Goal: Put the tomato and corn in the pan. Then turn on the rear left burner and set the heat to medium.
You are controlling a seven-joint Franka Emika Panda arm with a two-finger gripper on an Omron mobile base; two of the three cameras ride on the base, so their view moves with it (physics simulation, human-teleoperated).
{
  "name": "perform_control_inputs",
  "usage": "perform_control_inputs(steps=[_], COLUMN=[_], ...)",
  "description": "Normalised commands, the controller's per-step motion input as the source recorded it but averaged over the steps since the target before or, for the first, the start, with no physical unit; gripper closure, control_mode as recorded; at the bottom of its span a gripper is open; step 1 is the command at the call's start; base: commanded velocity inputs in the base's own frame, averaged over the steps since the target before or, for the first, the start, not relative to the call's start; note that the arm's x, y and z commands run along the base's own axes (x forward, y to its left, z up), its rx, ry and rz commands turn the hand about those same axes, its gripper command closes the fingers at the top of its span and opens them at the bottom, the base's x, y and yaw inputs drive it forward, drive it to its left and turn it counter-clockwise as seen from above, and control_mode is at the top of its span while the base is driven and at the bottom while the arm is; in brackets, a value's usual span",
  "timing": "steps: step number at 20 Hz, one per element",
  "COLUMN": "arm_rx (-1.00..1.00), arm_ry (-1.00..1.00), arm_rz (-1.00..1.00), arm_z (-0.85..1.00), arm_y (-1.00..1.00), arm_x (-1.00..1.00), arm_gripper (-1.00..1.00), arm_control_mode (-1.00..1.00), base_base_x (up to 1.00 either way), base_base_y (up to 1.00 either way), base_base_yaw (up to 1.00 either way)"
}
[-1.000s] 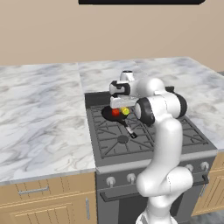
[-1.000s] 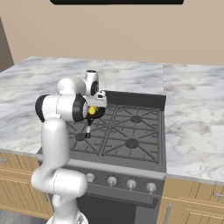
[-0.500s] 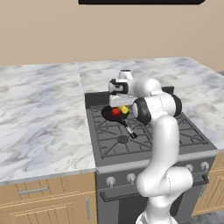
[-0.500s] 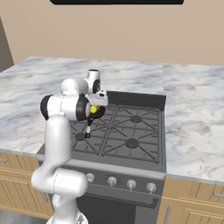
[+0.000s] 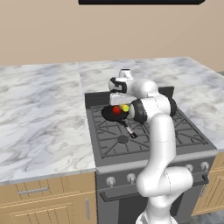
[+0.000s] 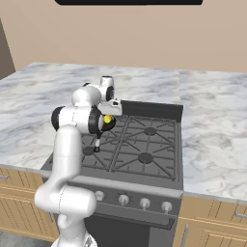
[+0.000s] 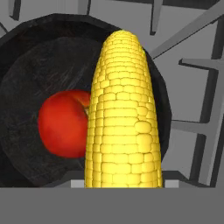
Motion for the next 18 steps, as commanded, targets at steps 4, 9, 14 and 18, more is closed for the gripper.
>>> perform_control_inputs(steps=[4,9,14,18], arm_rx=[0.00,0.00,0.00,0.00], arm_ry=[0.04,0.00,0.00,0.00], arm_rz=[0.00,0.00,0.02,0.02], arm_z=[-0.24,-0.01,0.00,-0.06], arm_y=[0.02,0.18,0.33,0.23], arm_x=[0.04,-0.08,-0.32,-0.18], arm_gripper=[1.00,1.00,1.00,1.00], arm_control_mode=[-1.00,-1.00,-1.00,-1.00], base_base_x=[0.00,0.00,0.00,0.00], base_base_y=[0.00,0.00,0.00,0.00], base_base_yaw=[0.00,0.00,0.00,0.00])
